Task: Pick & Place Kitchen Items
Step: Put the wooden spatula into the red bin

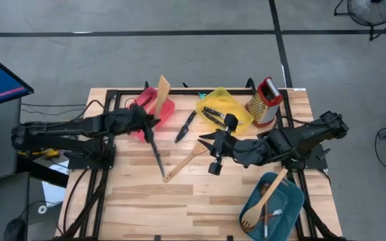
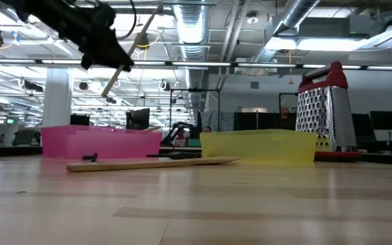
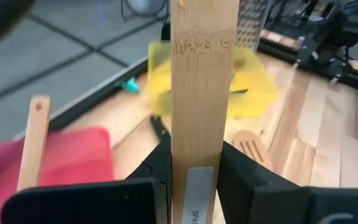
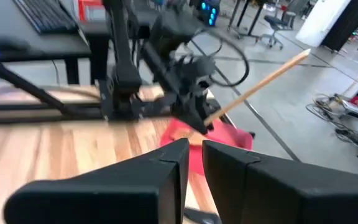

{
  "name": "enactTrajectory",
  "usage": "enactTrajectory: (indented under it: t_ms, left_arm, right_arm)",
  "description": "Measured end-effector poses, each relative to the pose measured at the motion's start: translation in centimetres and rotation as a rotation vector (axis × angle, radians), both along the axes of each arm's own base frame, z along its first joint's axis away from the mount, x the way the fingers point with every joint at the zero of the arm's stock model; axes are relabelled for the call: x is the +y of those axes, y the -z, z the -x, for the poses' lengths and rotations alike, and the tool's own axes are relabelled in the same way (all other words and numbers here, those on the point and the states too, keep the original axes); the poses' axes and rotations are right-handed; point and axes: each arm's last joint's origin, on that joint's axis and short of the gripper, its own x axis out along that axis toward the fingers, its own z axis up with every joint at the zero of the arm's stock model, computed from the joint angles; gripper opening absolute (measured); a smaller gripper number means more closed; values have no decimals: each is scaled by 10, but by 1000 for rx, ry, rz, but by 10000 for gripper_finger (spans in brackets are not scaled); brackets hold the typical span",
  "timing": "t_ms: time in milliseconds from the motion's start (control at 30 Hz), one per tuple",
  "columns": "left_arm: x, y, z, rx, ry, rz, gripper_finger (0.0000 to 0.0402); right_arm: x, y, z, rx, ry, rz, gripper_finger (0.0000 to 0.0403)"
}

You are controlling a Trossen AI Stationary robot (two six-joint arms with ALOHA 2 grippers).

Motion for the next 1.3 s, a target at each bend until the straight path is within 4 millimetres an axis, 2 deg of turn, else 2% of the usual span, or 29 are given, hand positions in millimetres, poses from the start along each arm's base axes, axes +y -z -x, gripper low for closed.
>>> enactTrajectory:
  t_ms: [167, 367, 500, 700, 967, 1200, 1300]
  left_arm:
    - [29, 10, 12, 68, -66, 126, 61]
    - [52, 31, 28, 159, -144, 414, 61]
    - [51, 39, 33, 198, -116, 592, 64]
    - [44, 50, 41, 330, -137, 716, 65]
    - [43, 56, 44, 391, -167, 765, 65]
    - [44, 74, 46, 594, -185, 853, 66]
    - [47, 76, 44, 616, -174, 858, 66]
  right_arm:
    - [0, 0, 0, 1, -2, -1, 56]
    - [2, 1, 0, 5, -7, 0, 56]
    - [3, 1, 0, 9, -30, -7, 56]
    - [3, 2, 1, 19, -31, -4, 56]
    - [2, 6, 3, 65, -31, 16, 56]
    - [4, 7, 2, 76, -78, -5, 56]
    - [3, 7, 3, 81, -78, -3, 56]
